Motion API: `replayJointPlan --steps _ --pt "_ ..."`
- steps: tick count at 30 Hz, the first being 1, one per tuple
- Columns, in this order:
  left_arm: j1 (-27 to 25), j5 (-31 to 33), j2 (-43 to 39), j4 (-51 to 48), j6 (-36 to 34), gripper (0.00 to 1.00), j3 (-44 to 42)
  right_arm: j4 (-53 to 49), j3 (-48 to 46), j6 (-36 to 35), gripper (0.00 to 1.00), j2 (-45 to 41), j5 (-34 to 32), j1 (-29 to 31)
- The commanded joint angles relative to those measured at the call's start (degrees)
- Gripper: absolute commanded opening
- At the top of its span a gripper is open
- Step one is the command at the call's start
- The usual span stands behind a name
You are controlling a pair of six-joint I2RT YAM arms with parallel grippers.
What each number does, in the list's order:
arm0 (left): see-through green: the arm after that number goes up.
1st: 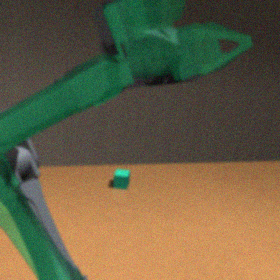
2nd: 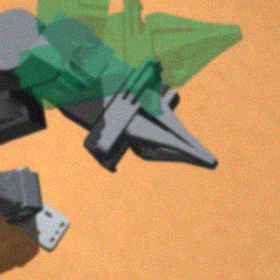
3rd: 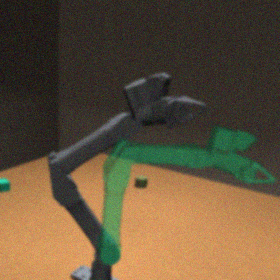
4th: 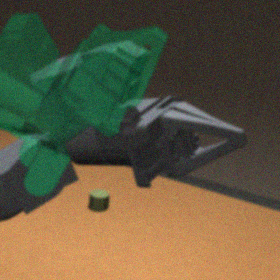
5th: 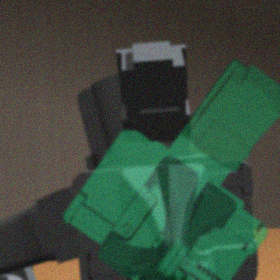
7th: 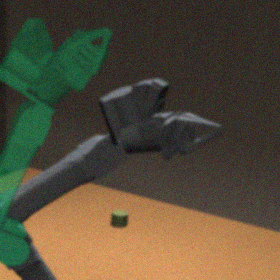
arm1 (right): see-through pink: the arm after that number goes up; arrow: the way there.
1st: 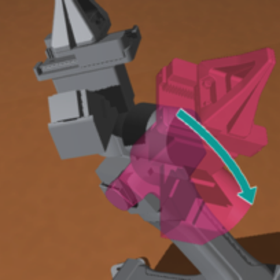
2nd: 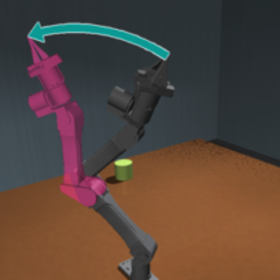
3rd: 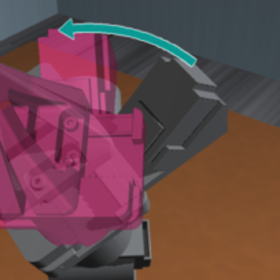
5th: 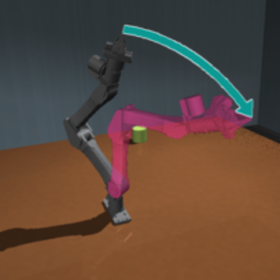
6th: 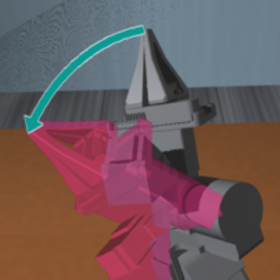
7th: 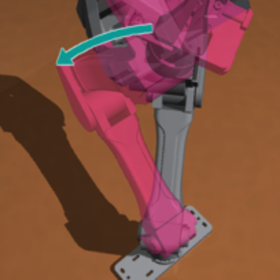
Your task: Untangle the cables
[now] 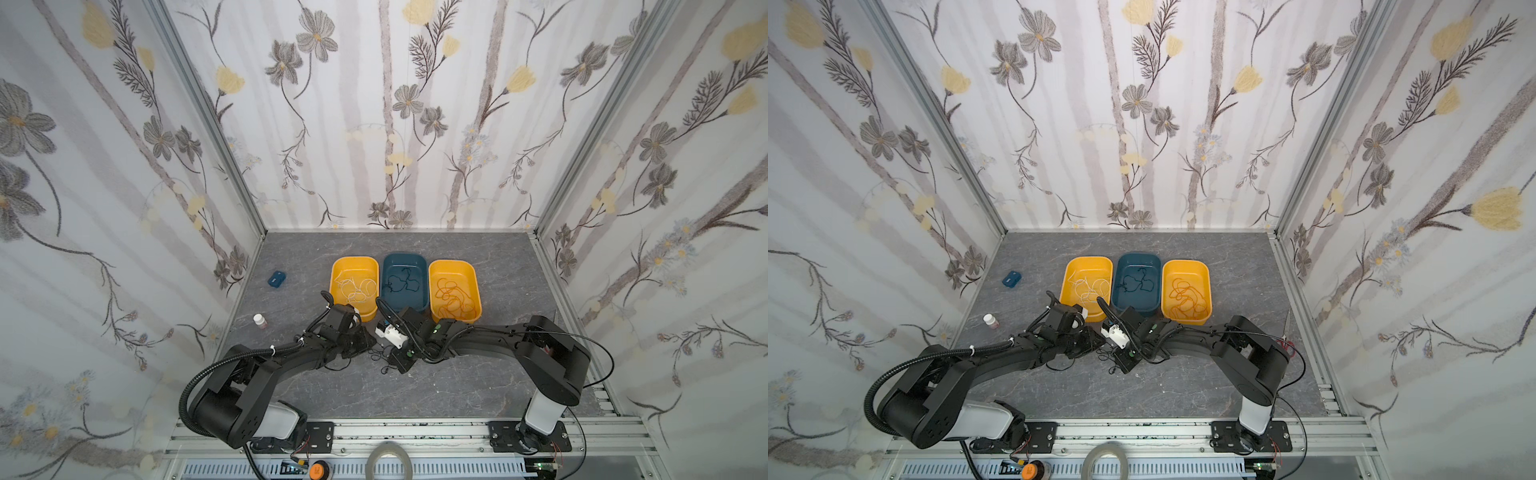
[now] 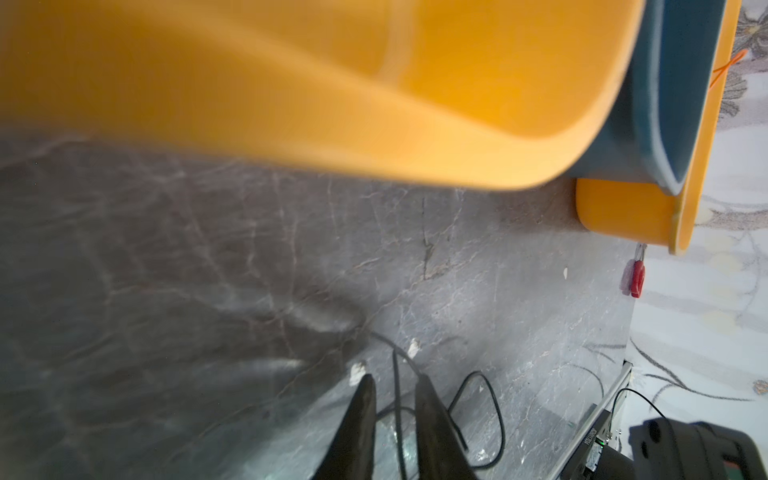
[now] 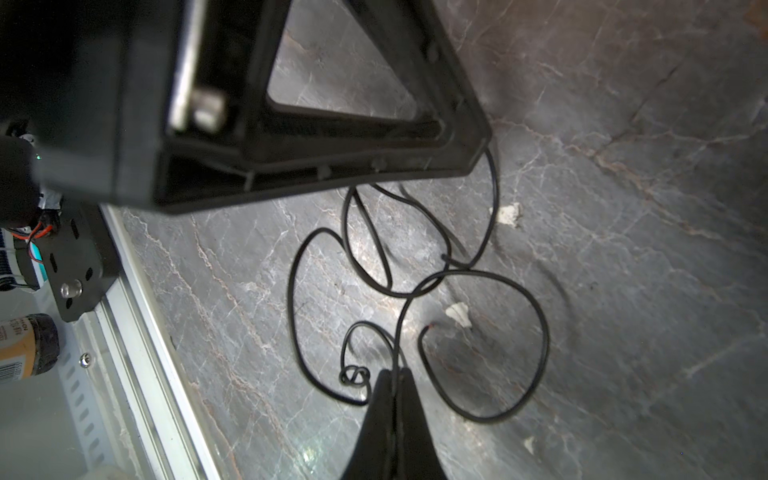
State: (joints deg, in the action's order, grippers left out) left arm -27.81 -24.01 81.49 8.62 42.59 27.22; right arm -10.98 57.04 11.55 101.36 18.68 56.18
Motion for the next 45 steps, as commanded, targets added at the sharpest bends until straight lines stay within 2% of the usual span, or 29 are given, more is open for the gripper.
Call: replayJointPlan --steps 1,5,10,20,27,33,36,45 --pt "0.0 -2.1 1.5 2.5 0.0 0.11 0.8 1.1 -0.1 0.3 0.00 -0.4 -1.3 0.0" --pt "0.0 -2.9 1.7 2.5 0.1 0.00 1.1 0.6 -0.3 0.6 0.00 -0.9 -3.3 0.0" --pt "0.1 -1.1 -1.1 0.2 0.1 0.00 0.5 -0.1 -0.7 1.2 0.00 -2.0 -6.0 -0.5" --pt "1.5 11.5 -14.8 -12.1 -0.8 0.00 0.8 -3.3 -7.0 1.1 0.00 -11.0 -9.7 -3.6" --pt "3.4 18.2 -24.2 -18.1 -0.4 0.00 0.0 -7.4 -11.2 2.2 0.00 -18.8 -12.3 -9.0" --pt "6.1 20.4 -29.6 -22.3 -0.6 0.00 0.3 -9.6 -13.5 2.2 0.00 -25.3 -13.1 -13.5" --pt "7.5 21.4 -31.4 -24.5 -0.6 0.00 0.6 -11.7 -13.8 4.0 0.00 -27.4 -15.6 -15.5" --pt "9.9 21.2 -33.7 -27.3 -1.6 0.00 0.9 -12.1 -16.4 8.5 0.00 -33.5 -13.0 -20.6"
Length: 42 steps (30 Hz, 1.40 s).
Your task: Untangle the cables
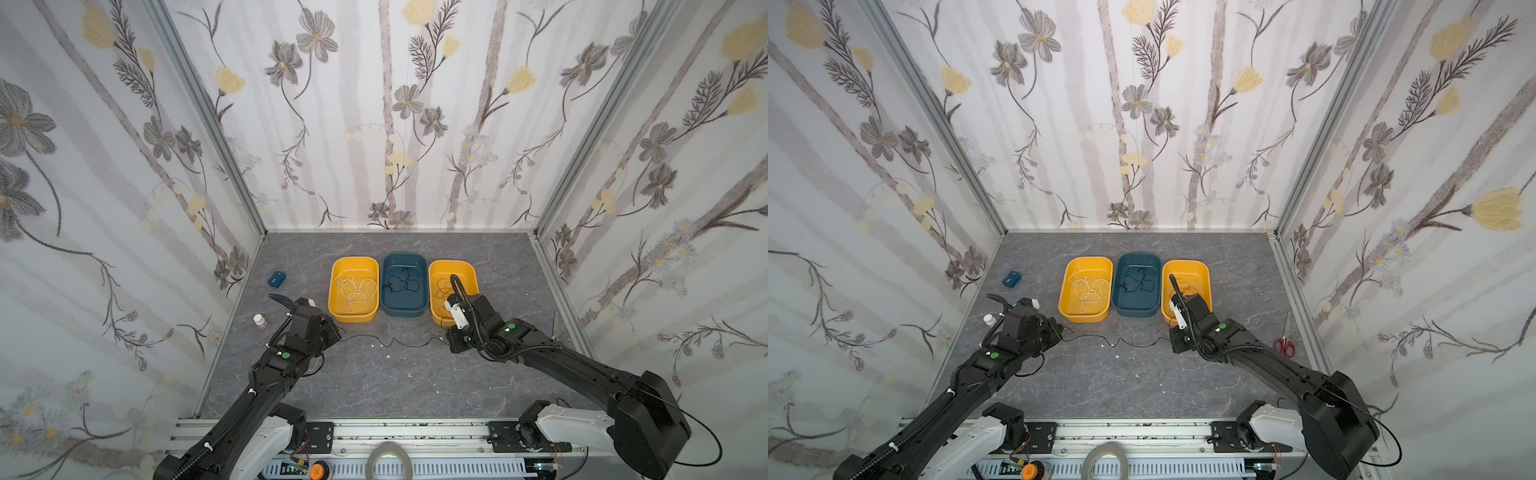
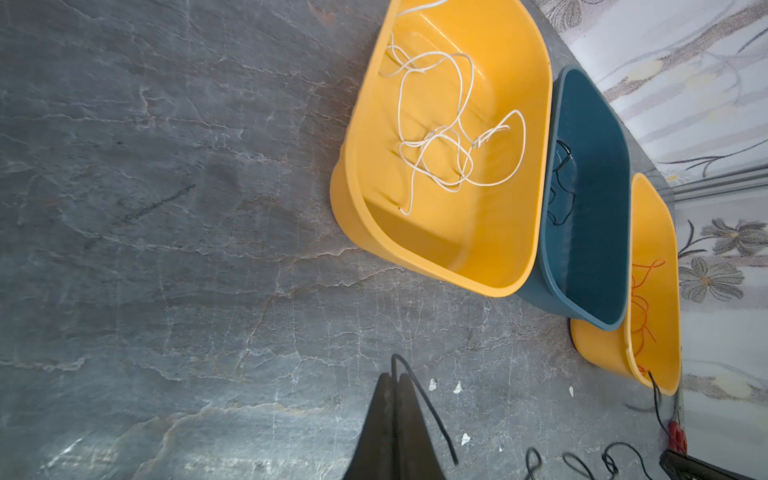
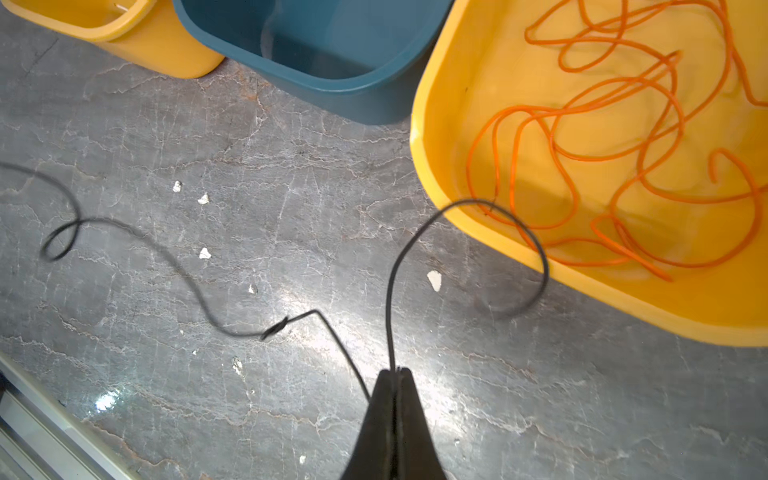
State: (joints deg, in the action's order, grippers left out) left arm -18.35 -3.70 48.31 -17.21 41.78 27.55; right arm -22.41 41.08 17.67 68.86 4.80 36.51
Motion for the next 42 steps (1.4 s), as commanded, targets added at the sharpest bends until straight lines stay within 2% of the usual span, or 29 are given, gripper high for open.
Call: replayJointPlan --steps 1,8,15,20,26,31,37,42 --pt "0.7 0.8 -0.8 -1.5 -0.8 0.00 0.7 -0.9 -0.6 3.0 0.00 -1.5 1.0 -1.6" --pt "0.9 -2.0 0.1 -0.3 -1.0 0.00 2.8 3.7 -1.8 4.4 0.00 -8.5 0.9 -3.3" --pt "0.9 -6.6 6.0 2.8 -1.8 0.00 8.1 10.4 1.7 0.7 0.01 -11.6 4.1 -4.1" --pt "-0.1 -8.8 12.1 6.0 -1.8 0.00 12.3 10.8 9.0 -2.8 0.00 -6.1 5.8 -5.4" --pt "-3.9 -9.3 22.5 9.7 -1.9 0.00 20.5 15.2 19.0 -6.1 0.00 1.8 8.8 -7.3" --pt "-7.2 -9.0 34.7 12.8 -1.8 0.00 29.6 18.8 26.1 -7.5 0.01 9.0 12.0 -8.9" --pt "-10.1 -9.7 49.3 13.4 -1.1 0.00 42.0 24.8 29.5 -7.7 0.02 15.8 15.3 -9.4" --pt "-10.7 -9.5 60.0 11.9 0.3 0.02 49.7 25.8 32.8 -7.8 0.01 21.8 15.0 -9.6"
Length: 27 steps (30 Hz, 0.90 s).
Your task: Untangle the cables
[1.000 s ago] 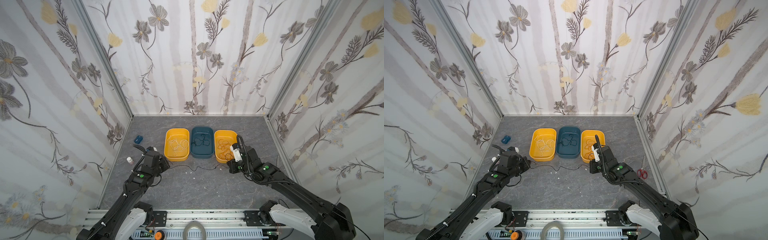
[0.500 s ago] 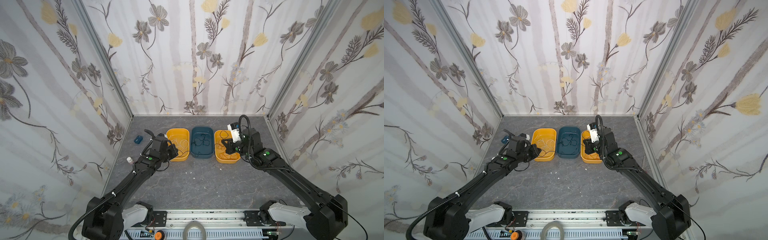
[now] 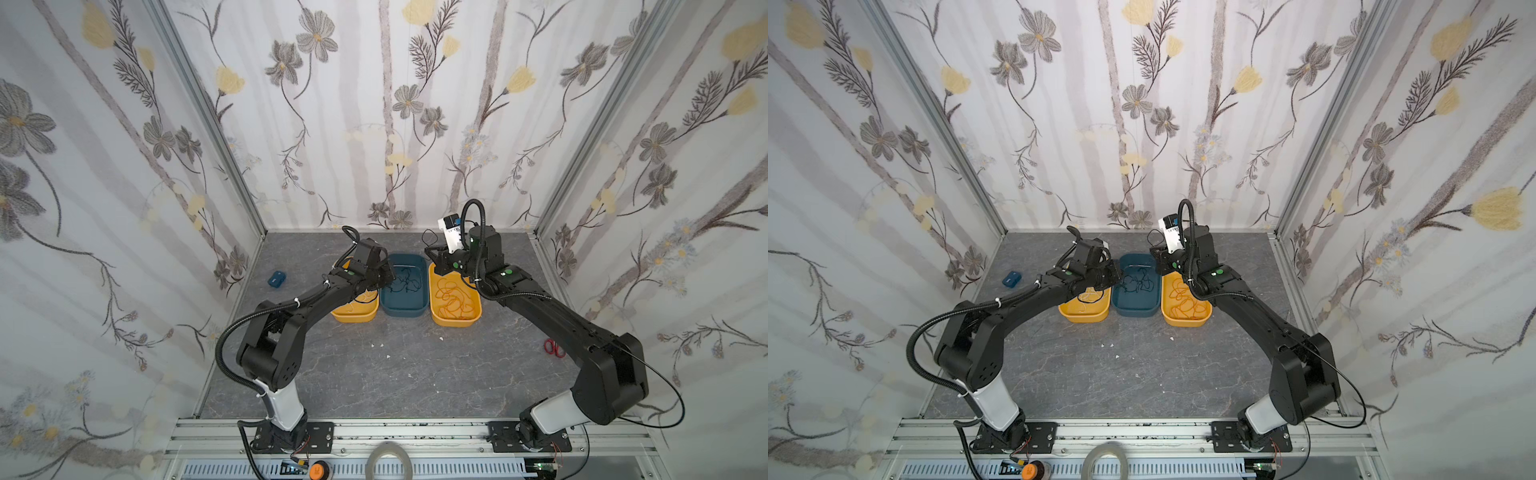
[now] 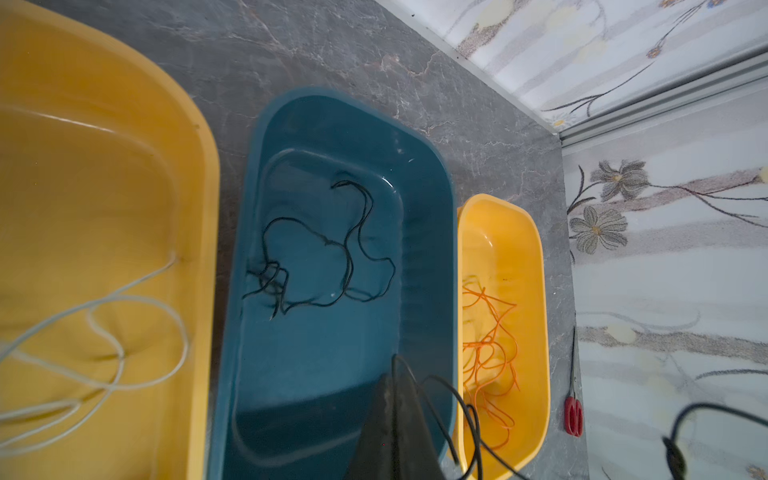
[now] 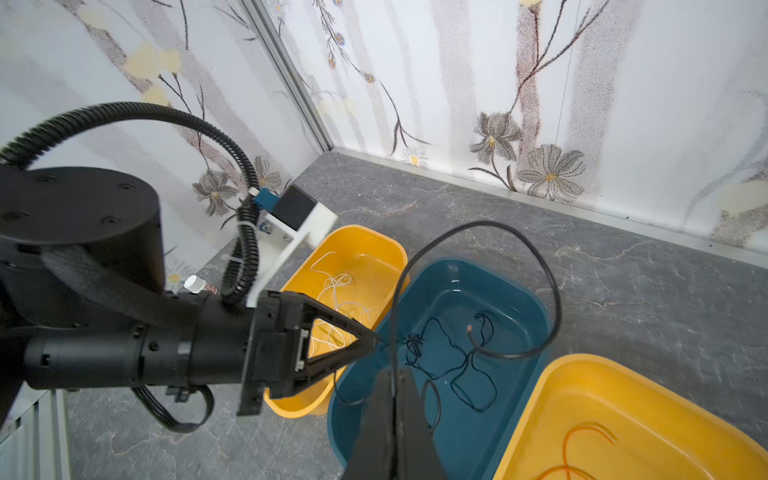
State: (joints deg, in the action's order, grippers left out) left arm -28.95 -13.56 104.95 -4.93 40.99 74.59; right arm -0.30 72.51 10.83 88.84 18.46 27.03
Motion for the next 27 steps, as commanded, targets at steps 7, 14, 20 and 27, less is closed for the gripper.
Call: replayJointPlan --steps 7,14,20,27 --pt "-0.7 0.8 8.7 -4.2 0.4 0.38 7.8 2.0 5.2 -0.9 0.01 9.9 0.7 -0.3" --pt "-0.3 3.9 4.0 -7.8 -1.6 0.52 7.6 -1.1 8.7 -0.1 0.02 16.2 2.4 -0.4" --pt "0.7 6.2 -4.9 -8.2 -2.4 0.54 2.4 -5.9 11.2 1.6 0.06 20.3 4.7 -0.1" --pt "2.0 7.4 -14.8 -8.9 -4.3 0.56 -4.6 -16.2 14.8 2.7 0.30 23.2 2.0 2.1"
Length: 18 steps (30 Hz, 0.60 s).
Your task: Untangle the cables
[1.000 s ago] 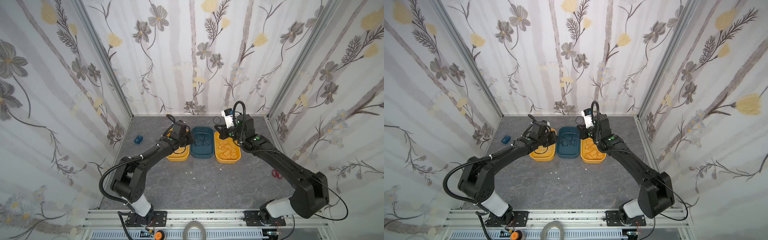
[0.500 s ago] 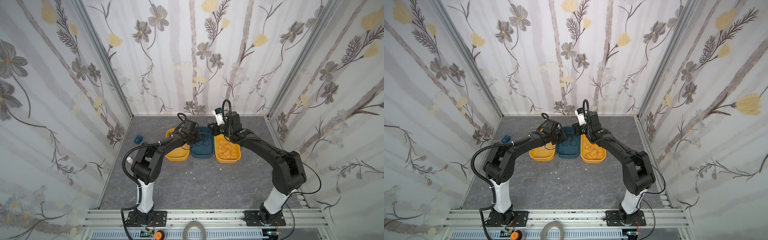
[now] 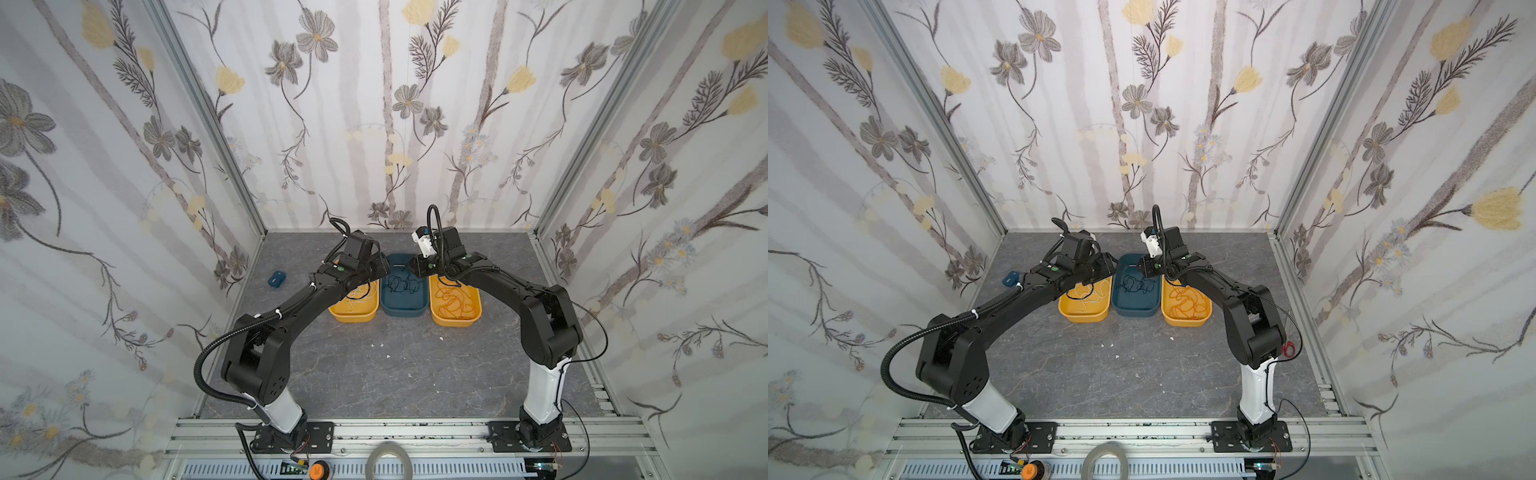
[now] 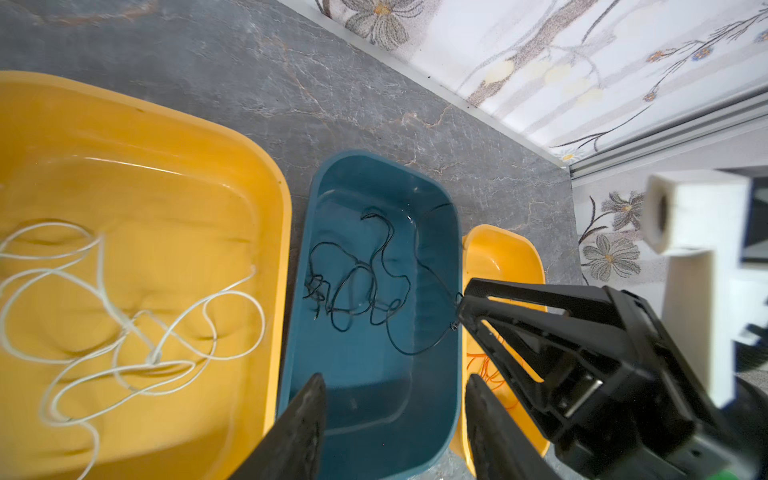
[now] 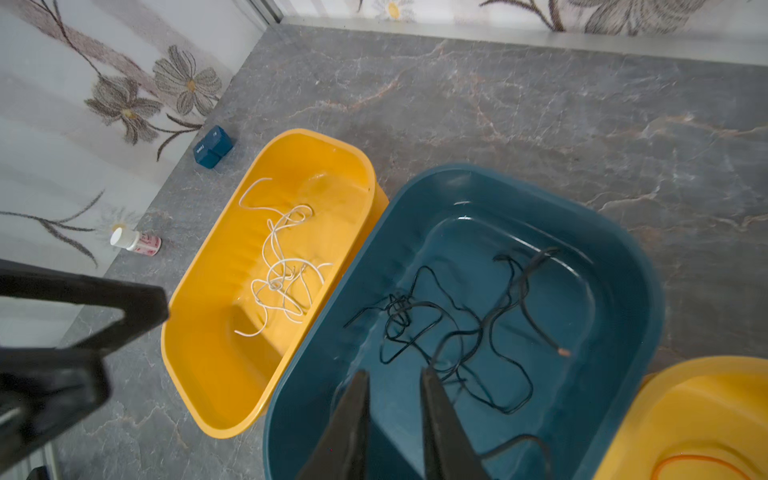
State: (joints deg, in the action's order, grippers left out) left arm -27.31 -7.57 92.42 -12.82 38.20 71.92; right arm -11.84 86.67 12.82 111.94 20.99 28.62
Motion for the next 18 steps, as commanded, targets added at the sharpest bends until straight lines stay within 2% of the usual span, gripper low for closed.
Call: replayJointPlan --steps 1,5,11,15,18 --pt "0.6 1.7 -3.8 -1.2 -1.8 0.56 -3.5 -6.4 0.6 0.7 0.33 -0.2 -1.2 0.7" --pt "1.7 2.1 -9.9 -1.3 -3.6 0.58 -9.2 -11.3 -0.5 0.4 0.45 -3.5 -6.8 1.0" --pt "4.2 4.0 -19.8 -3.4 -10.1 0.66 -16.6 -11.2 -8.1 0.0 0.65 -15.4 -13.0 -0.1" --pt "6.5 10.7 -29.7 -0.6 -14.6 0.80 -24.7 -9.4 -14.7 -1.2 0.79 -25.1 -22.7 -1.1" --pt "8.9 16.4 -35.0 0.5 -18.3 0.92 -29.2 -6.4 -20.6 -2.0 0.93 -31.5 -32.4 -2.4"
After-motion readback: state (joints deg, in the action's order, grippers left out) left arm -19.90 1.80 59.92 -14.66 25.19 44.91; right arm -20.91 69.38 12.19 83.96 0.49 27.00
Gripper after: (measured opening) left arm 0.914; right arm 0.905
